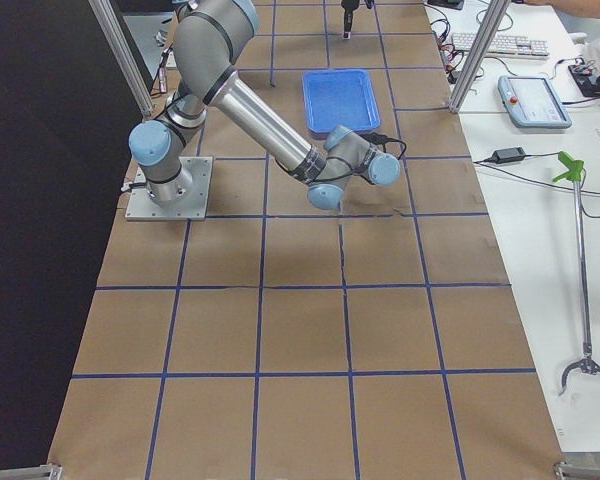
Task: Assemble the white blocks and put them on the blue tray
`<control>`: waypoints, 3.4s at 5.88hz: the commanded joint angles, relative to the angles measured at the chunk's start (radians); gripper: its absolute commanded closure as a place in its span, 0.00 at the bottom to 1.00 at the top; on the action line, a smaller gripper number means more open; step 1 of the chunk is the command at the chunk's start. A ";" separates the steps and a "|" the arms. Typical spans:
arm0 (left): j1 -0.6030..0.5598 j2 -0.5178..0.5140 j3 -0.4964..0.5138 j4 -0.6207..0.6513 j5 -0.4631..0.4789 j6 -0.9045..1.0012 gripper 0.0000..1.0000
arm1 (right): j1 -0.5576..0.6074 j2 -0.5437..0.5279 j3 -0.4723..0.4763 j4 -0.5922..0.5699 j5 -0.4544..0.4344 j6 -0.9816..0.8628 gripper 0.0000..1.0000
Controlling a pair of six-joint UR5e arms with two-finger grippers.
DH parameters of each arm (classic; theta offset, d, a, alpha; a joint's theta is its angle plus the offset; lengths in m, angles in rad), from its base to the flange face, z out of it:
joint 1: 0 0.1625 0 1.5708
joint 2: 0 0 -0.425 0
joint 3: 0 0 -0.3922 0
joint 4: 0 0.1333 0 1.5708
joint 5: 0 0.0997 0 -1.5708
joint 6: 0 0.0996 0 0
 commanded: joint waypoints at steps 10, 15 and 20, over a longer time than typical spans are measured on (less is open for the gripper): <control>-0.668 0.012 -0.013 0.008 0.004 0.790 0.88 | -0.001 0.046 0.046 -0.128 0.071 -0.027 0.63; -0.674 -0.052 -0.030 0.132 0.005 0.784 0.01 | 0.013 -0.076 0.013 -0.105 0.068 0.033 0.68; -0.565 0.292 0.010 -0.299 0.010 0.772 0.01 | 0.085 -0.262 0.176 -0.006 0.069 -0.003 0.67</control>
